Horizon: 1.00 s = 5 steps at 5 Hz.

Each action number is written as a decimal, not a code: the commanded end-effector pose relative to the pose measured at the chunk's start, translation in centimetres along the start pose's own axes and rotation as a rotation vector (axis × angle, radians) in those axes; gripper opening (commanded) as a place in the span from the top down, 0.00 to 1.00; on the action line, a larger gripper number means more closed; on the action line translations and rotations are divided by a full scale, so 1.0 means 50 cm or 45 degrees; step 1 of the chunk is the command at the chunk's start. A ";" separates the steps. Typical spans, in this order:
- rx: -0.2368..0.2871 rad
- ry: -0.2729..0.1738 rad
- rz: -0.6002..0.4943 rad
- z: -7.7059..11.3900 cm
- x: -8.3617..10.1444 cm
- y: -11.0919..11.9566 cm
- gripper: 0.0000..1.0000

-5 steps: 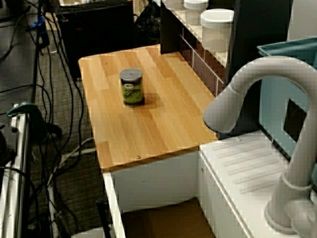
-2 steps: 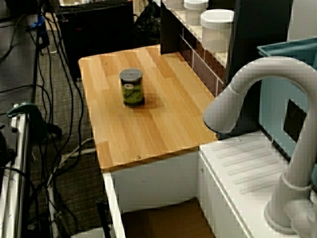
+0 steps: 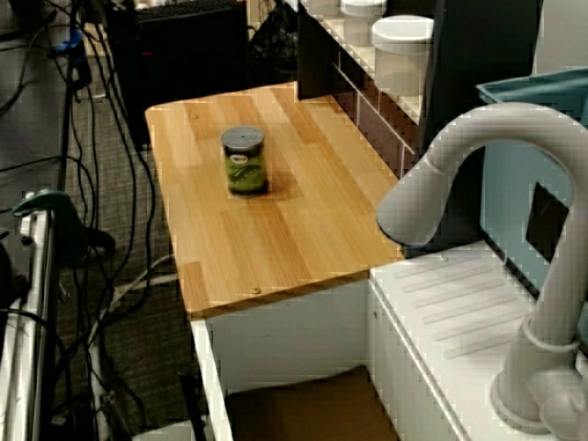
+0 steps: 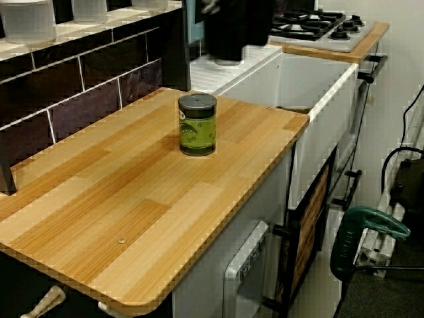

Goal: Push into sink

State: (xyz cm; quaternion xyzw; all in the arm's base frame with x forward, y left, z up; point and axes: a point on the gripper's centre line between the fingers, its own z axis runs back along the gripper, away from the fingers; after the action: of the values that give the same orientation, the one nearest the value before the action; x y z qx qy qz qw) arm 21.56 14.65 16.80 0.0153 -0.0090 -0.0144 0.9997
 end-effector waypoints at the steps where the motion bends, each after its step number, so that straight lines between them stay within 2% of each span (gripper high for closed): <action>1: 0.070 0.054 -0.556 -0.018 0.064 0.024 0.00; 2: 0.159 0.107 -0.879 -0.045 0.100 0.008 0.00; 3: 0.183 0.118 -1.116 -0.077 0.125 -0.007 0.00; 4: 0.208 0.123 -1.167 -0.117 0.130 -0.028 0.00; 5: 0.188 0.105 -1.180 -0.146 0.131 -0.040 0.00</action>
State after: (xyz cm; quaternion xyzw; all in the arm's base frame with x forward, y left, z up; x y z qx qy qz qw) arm 27.76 13.46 8.84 0.0773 0.0461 -0.4574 0.8847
